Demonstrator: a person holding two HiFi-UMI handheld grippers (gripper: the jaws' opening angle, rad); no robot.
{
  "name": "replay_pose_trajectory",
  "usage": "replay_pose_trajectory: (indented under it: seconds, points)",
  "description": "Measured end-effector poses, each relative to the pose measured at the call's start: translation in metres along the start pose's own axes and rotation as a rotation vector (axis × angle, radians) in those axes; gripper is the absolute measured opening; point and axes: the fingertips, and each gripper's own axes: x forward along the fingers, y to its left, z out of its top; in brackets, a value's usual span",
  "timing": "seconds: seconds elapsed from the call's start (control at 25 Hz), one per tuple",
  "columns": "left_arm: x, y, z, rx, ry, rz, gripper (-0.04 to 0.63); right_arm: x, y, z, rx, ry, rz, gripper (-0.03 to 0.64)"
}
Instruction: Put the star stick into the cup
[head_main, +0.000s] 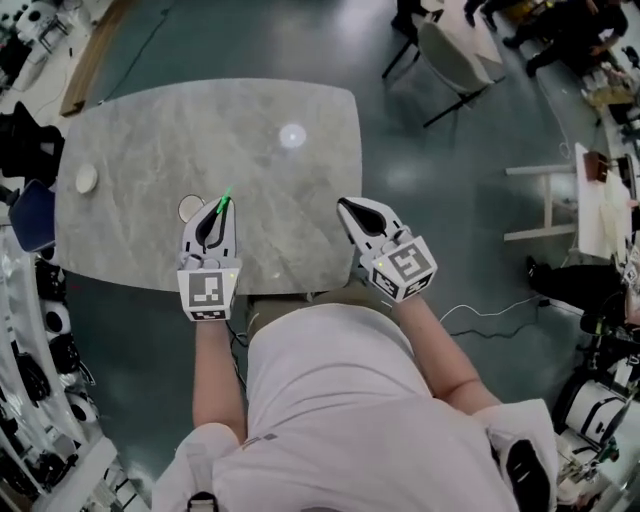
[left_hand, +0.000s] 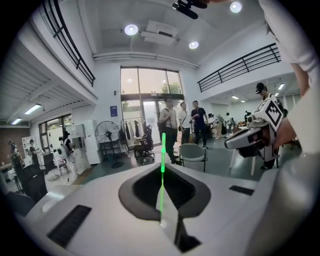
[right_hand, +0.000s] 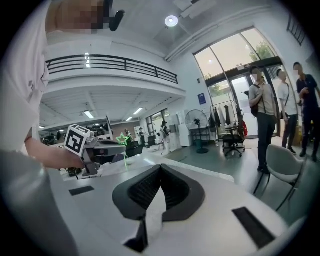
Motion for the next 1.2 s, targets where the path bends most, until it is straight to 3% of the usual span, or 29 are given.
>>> replay_pose_trajectory:
  seconds: [0.32, 0.6, 0.92, 1.2]
  points:
    - [-0.016, 0.032, -0.013, -0.047, 0.050, 0.195, 0.011, 0.046, 0.008, -0.006, -0.002, 0.029, 0.196, 0.009]
    - [-0.036, 0.093, -0.010, -0.086, 0.013, 0.259, 0.011, 0.084, 0.029, -0.007, 0.012, 0.052, 0.218, 0.009]
    - [-0.031, 0.145, -0.008, -0.134, -0.040, 0.200, 0.011, 0.106, 0.040, -0.008, 0.046, 0.072, 0.117, 0.009]
    - [-0.012, 0.165, -0.040, -0.175, 0.005, 0.092, 0.011, 0.117, 0.048, -0.010, 0.077, 0.087, 0.015, 0.009]
